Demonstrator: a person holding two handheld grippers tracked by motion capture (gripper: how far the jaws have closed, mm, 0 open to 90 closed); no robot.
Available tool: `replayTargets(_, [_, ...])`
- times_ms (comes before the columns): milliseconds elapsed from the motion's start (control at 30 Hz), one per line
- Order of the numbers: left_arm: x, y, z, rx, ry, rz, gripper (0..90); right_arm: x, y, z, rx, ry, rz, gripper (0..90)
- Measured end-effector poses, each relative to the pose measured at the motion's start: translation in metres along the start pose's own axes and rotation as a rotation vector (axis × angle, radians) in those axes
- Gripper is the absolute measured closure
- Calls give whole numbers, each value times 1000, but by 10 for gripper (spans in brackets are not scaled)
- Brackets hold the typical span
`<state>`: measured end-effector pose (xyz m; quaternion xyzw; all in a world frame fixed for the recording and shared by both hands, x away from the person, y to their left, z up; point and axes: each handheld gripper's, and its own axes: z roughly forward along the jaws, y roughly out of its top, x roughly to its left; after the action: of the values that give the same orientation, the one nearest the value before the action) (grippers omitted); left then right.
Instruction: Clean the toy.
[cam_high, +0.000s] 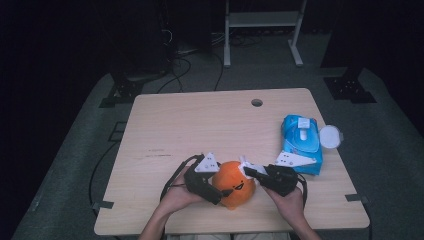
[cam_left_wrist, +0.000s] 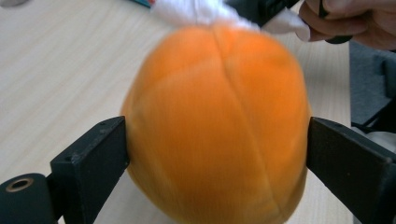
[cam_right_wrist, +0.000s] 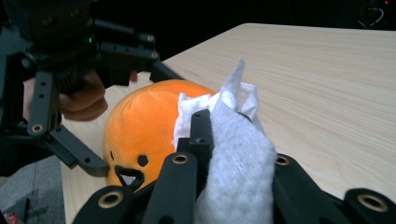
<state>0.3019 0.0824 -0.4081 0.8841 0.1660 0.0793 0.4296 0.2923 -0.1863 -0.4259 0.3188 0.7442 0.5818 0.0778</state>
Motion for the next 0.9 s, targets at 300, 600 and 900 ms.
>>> replayTargets(300, [-8, 7, -17, -32, 73, 159, 351, 15, 10, -6, -76, 75, -44, 796])
replayTargets(600, [-8, 4, -12, -28, 50, 159, 350, 20, 11, 0, -74, 112, -45, 796])
replayTargets(900, [-4, 2, -8, -51, 48, 89, 215, 10, 5, -2, -48, 38, -22, 797])
